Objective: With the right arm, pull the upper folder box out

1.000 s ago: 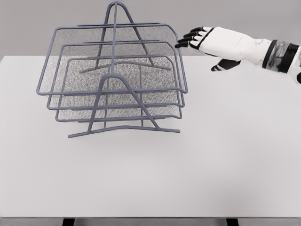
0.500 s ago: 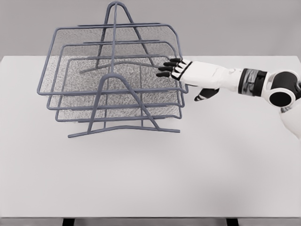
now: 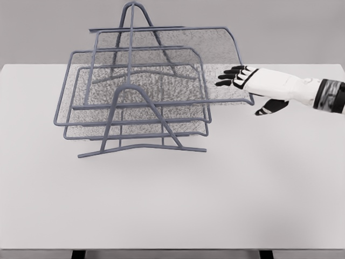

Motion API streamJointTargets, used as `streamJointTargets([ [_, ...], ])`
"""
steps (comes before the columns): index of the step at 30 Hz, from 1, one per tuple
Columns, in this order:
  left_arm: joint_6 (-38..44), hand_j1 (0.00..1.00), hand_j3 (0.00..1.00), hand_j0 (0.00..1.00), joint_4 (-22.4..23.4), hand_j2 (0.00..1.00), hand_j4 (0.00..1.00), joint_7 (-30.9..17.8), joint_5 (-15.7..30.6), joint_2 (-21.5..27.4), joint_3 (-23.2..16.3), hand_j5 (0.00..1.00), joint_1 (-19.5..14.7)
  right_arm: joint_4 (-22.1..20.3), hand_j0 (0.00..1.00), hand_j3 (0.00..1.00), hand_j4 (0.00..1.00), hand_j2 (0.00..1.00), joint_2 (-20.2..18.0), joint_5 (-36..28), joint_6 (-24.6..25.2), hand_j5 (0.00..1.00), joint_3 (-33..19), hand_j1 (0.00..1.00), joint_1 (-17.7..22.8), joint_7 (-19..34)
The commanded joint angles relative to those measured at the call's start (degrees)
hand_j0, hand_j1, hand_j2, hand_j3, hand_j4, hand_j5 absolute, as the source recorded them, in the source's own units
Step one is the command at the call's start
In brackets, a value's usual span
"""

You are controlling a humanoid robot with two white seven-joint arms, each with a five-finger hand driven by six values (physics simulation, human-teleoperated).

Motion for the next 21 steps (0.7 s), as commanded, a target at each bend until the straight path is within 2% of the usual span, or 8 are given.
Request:
streamJointTargets([
  [1, 0.0, 1.00, 1.00, 1.00, 0.0, 1.00, 1.00, 0.0, 0.0, 0.0, 0.0, 1.00, -0.1, 1.1, 1.00, 1.00, 1.00, 1.00, -1.4, 8.5, -1.1, 1.00, -0.8, 1.00, 0.1, 0.4],
  [6, 0.0, 1.00, 1.00, 1.00, 0.0, 1.00, 1.00, 0.0, 0.0, 0.0, 0.0, 1.00, -0.1, 2.2, 1.00, 1.00, 1.00, 1.00, -3.7, 8.3, -1.1, 1.00, -1.8, 1.00, 0.9, 0.4],
  [9, 0.0, 1.00, 1.00, 1.00, 0.0, 1.00, 1.00, 0.0, 0.0, 0.0, 0.0, 1.00, 0.0, 2.5, 1.00, 1.00, 1.00, 1.00, -5.0, 8.3, -1.1, 1.00, -5.8, 1.00, 4.0, 0.4],
  [13, 0.0, 1.00, 1.00, 1.00, 0.0, 1.00, 1.00, 0.0, 0.0, 0.0, 0.0, 1.00, 0.0, 2.5, 1.00, 1.00, 1.00, 1.00, -7.2, 8.2, -1.1, 1.00, -8.4, 1.00, 6.2, 0.4],
  [16, 0.0, 1.00, 1.00, 1.00, 0.0, 1.00, 1.00, 0.0, 0.0, 0.0, 0.0, 1.00, -0.1, 2.5, 1.00, 1.00, 1.00, 1.00, -8.7, 8.1, -1.1, 1.00, -13.1, 1.00, 10.5, 0.4],
  [21, 0.0, 1.00, 1.00, 1.00, 0.0, 1.00, 1.00, 0.0, 0.0, 0.0, 0.0, 1.00, -0.1, 2.5, 1.00, 1.00, 1.00, 1.00, -8.8, 8.0, -1.1, 1.00, -14.5, 1.00, 11.1, 0.4],
])
